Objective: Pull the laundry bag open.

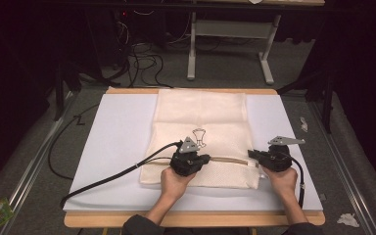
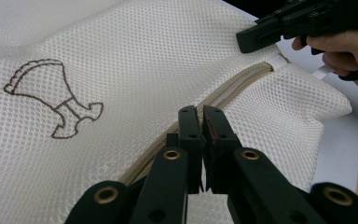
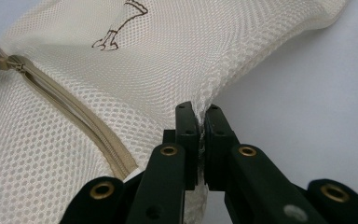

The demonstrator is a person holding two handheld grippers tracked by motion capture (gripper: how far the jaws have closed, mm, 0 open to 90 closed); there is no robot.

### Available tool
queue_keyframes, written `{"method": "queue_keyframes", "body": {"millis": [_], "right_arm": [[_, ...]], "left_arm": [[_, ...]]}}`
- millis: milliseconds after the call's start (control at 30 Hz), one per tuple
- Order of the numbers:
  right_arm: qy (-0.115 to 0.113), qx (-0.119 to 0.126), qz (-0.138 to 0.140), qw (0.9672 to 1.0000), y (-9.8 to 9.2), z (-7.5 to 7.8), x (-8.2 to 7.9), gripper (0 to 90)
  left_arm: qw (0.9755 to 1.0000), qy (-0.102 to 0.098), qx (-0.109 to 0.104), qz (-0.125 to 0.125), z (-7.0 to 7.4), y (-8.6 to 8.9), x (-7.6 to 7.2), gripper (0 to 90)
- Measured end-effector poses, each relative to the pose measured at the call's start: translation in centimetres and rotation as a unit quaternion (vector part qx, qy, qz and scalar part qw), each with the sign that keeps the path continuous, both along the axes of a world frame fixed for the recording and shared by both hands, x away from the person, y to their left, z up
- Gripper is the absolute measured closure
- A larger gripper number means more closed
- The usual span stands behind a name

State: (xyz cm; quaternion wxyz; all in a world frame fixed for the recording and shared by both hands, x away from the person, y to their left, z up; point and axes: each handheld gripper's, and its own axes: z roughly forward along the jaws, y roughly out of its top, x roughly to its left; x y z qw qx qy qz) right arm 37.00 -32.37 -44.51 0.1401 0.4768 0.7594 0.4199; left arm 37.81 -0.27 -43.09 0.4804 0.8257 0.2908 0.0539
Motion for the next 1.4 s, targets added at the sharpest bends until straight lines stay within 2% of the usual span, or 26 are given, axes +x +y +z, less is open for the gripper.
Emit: {"method": "queue_keyframes", "body": {"millis": [200,300,800,1067,1300,1400], "right_arm": [[-0.001,-0.002,-0.001,1.0,-0.1,0.0,0.1,87.9],[-0.003,-0.004,-0.001,1.0,0.0,0.0,0.2,87.8],[-0.008,-0.001,-0.001,1.0,0.2,0.2,0.0,87.7],[-0.004,0.0,-0.002,1.0,0.2,0.1,0.1,87.7],[-0.007,0.002,0.001,1.0,0.4,0.1,0.2,87.6],[-0.005,0.002,0.003,1.0,0.4,0.0,0.2,87.6]], "left_arm": [[1.0,-0.002,-0.006,0.004,0.1,0.6,0.0,87.0],[0.9999,0.004,-0.01,0.007,0.0,0.8,0.1,87.0],[0.9999,0.0,-0.013,0.009,0.4,1.3,0.0,86.9],[0.9997,0.005,-0.017,0.016,0.4,2.1,0.1,86.9],[0.9997,-0.002,-0.018,0.016,0.7,2.5,0.0,87.0],[0.9997,0.003,-0.021,0.016,0.6,2.6,0.0,87.0]]}}
